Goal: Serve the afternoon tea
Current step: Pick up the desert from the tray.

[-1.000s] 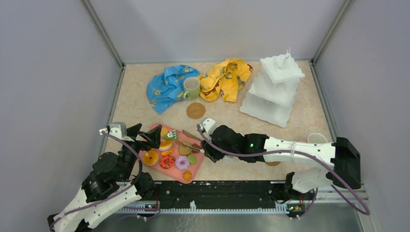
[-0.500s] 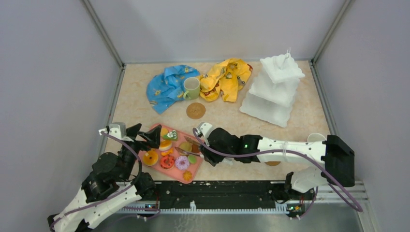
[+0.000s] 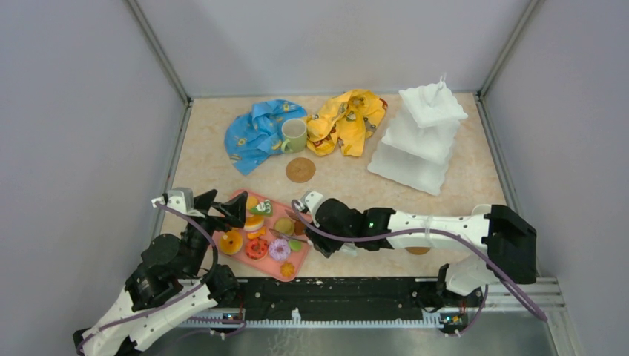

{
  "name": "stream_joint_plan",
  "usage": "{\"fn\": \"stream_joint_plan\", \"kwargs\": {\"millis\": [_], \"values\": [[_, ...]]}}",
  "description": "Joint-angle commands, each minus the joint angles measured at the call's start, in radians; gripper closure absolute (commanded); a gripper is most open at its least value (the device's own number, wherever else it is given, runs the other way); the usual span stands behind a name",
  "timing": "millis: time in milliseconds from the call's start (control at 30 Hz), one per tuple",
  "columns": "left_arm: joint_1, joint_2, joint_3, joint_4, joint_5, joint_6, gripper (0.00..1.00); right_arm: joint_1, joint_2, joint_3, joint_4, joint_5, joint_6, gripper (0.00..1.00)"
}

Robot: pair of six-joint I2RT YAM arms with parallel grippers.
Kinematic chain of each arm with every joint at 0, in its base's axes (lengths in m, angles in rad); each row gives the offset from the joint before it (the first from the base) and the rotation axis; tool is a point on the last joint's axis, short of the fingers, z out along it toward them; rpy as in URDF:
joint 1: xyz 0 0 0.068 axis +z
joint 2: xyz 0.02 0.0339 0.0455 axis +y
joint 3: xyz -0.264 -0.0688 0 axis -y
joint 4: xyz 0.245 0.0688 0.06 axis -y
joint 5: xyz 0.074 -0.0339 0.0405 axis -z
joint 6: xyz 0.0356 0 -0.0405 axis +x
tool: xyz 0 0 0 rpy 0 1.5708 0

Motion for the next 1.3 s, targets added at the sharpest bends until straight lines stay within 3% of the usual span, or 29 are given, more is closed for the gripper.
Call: {"fn": "stream_joint_plan", "kwargs": {"millis": [0,400,667,1033,1267], "values": [[-0.001,-0.008,0.001,0.028,-0.006,0.005,0.01,0.005,0.012,0.024,0.042,0.023,-0.013,0.48],[-0.001,-0.014,0.001,0.028,-0.007,0.006,0.01,0.005,0.025,0.081,-0.012,0.028,-0.015,0.45],[-0.001,-0.017,-0.001,0.030,-0.005,0.005,0.01,0.005,0.008,0.103,-0.012,0.020,-0.018,0.62],[-0.001,-0.017,-0.002,0.033,-0.001,0.007,0.01,0.003,-0.043,0.118,0.022,0.042,0.006,0.64],[-0.001,-0.010,-0.003,0.037,0.004,0.013,0.01,0.000,-0.088,0.173,-0.062,0.124,-0.010,0.65]]}}
